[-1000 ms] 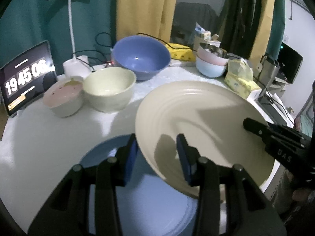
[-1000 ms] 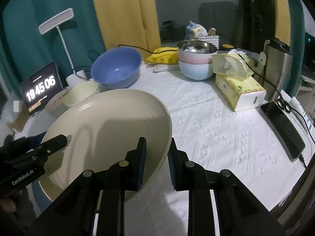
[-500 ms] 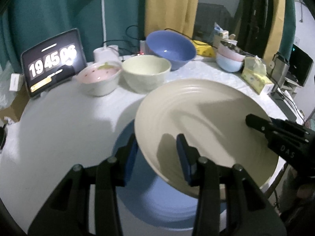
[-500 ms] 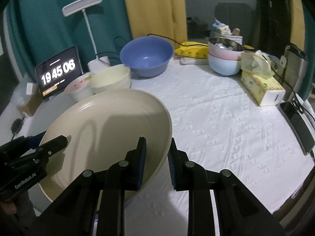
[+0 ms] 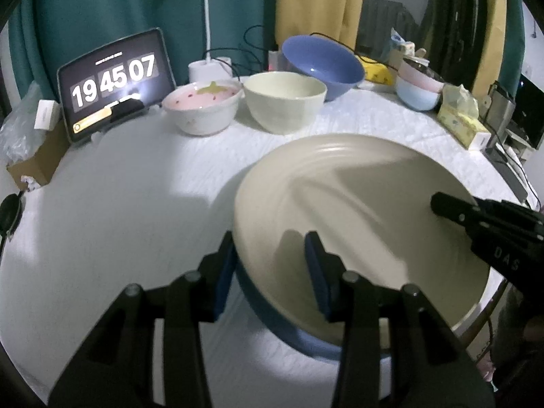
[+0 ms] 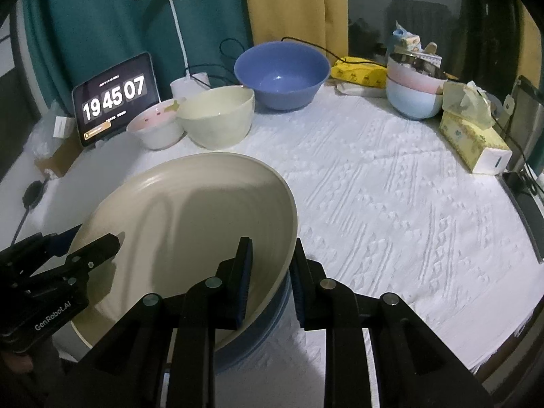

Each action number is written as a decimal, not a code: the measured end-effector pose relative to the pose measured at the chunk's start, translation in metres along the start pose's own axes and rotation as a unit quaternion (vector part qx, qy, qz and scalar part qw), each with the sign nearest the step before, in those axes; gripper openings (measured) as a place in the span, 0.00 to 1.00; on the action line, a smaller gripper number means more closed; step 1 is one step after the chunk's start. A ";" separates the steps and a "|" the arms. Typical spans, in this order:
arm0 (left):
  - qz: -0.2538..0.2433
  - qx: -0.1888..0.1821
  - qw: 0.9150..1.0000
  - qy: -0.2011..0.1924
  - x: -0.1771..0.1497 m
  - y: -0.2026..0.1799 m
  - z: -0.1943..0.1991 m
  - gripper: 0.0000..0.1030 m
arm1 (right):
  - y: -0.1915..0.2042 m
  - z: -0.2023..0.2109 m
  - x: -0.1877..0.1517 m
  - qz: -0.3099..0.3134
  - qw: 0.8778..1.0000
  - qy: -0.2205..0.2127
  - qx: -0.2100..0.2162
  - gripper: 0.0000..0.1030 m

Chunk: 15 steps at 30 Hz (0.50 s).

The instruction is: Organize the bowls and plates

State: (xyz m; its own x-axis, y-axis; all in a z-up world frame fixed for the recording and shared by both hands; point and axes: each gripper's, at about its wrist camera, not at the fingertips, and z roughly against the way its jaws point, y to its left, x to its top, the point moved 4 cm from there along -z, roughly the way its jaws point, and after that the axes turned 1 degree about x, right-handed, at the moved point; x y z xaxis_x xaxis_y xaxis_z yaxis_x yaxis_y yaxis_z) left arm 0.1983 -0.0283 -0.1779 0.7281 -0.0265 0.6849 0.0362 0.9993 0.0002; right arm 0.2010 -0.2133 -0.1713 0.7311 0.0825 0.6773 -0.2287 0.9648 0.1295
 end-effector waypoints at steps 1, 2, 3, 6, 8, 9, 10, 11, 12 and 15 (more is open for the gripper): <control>-0.002 0.001 1.000 -0.001 -0.001 0.000 0.000 0.40 | 0.000 -0.001 -0.001 -0.001 1.000 0.002 0.001 0.23; -0.005 0.004 1.000 -0.003 -0.002 0.000 0.000 0.40 | 0.000 -0.002 -0.002 -0.001 1.000 0.003 0.001 0.23; -0.007 0.007 1.000 -0.005 -0.003 -0.001 0.000 0.40 | 0.000 -0.003 -0.002 -0.002 1.000 0.006 0.001 0.23; -0.013 0.011 1.000 -0.007 -0.004 -0.001 0.000 0.42 | 0.000 -0.006 -0.004 -0.002 1.000 0.010 0.001 0.23; -0.023 0.017 1.000 -0.010 -0.005 -0.003 -0.001 0.43 | 0.000 -0.007 -0.004 -0.002 1.000 0.011 0.000 0.24; -0.028 0.019 0.999 -0.012 -0.006 -0.005 -0.001 0.44 | 0.000 -0.009 -0.005 0.002 1.000 0.011 -0.003 0.25; -0.032 0.020 0.999 -0.013 -0.006 -0.005 -0.001 0.45 | 0.000 -0.009 -0.005 0.002 1.000 0.010 -0.004 0.25; -0.037 0.023 0.999 -0.014 -0.006 -0.006 -0.001 0.46 | 0.000 -0.010 -0.005 0.002 1.000 0.009 -0.004 0.25; -0.040 0.027 0.999 -0.014 -0.006 -0.007 -0.002 0.47 | 0.001 -0.010 -0.005 0.006 1.000 0.009 -0.005 0.25; -0.037 0.026 0.999 -0.009 -0.006 -0.005 -0.003 0.47 | 0.003 -0.011 -0.006 0.017 1.000 0.007 -0.007 0.28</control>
State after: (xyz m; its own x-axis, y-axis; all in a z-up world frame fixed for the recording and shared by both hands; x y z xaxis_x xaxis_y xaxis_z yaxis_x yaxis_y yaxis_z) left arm 0.1954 -0.0334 -0.1843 0.7129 -0.1008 0.6940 0.0533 0.9945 0.0897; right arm 0.2027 -0.2084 -0.1827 0.7315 0.1182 0.6715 -0.2448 0.9647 0.0967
